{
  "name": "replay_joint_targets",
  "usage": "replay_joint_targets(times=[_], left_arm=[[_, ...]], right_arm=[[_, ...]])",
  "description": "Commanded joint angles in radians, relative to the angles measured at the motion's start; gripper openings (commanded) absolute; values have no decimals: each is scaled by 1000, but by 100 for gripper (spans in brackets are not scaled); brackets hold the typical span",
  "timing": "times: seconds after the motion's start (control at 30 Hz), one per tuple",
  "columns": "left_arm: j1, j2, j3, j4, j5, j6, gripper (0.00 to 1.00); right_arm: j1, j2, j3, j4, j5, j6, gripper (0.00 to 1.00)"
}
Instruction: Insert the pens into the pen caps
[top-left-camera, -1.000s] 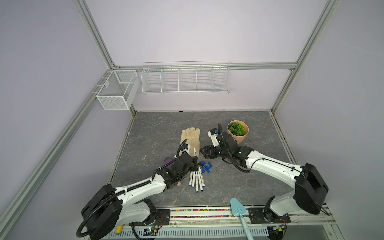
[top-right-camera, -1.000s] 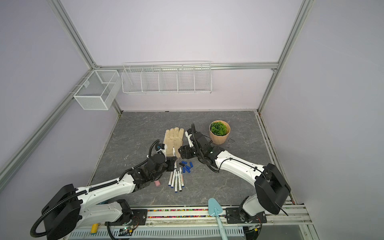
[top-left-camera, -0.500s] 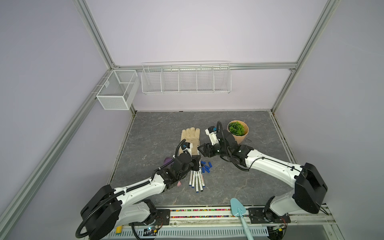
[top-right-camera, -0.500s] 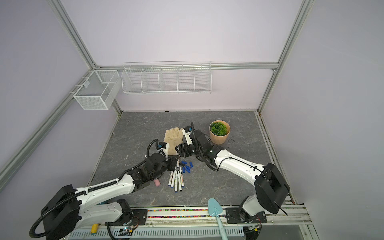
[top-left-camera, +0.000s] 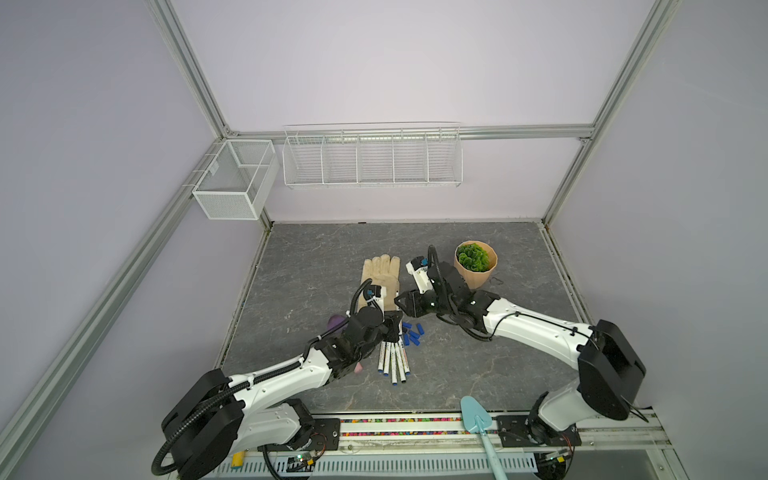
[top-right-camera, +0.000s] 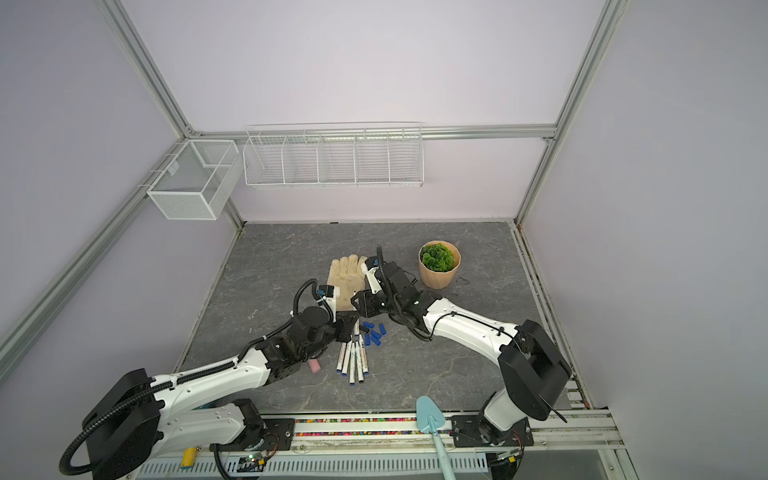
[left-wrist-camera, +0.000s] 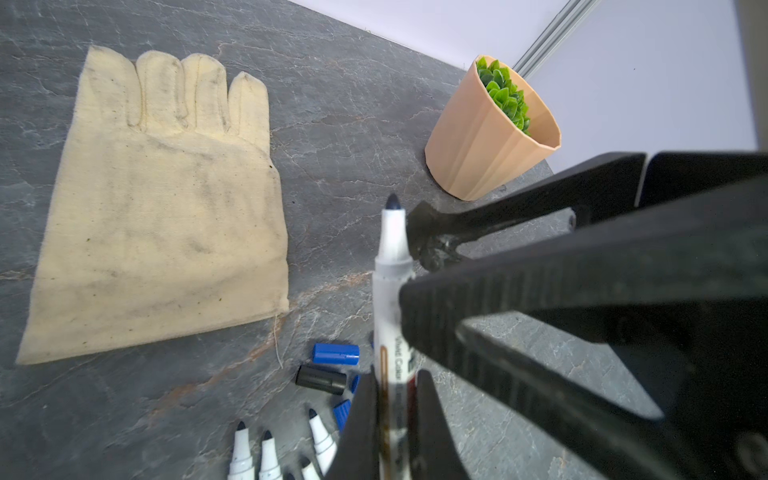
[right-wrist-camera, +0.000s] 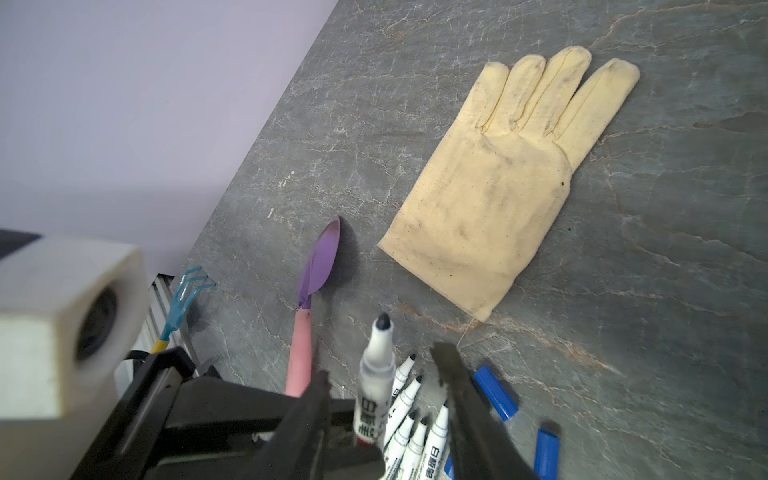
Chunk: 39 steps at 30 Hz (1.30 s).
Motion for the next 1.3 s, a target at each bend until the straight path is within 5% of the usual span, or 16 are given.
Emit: replay_joint_targets(times=[0.0, 0.5, 1.0, 1.27], left_arm=[[-13, 13, 20, 13, 7, 24, 0], [-41, -20, 11, 21, -21, 52, 0], [-51, -59, -6, 10, -60, 45, 0], [-51, -65, -2, 3, -62, 43, 2]], right_arm=[[8, 21, 14, 27, -25, 8, 41], [8, 70, 23, 28, -44, 18, 41], [4, 10, -29, 75, -18, 28, 7], [-8, -45, -78, 116, -5, 53, 7]])
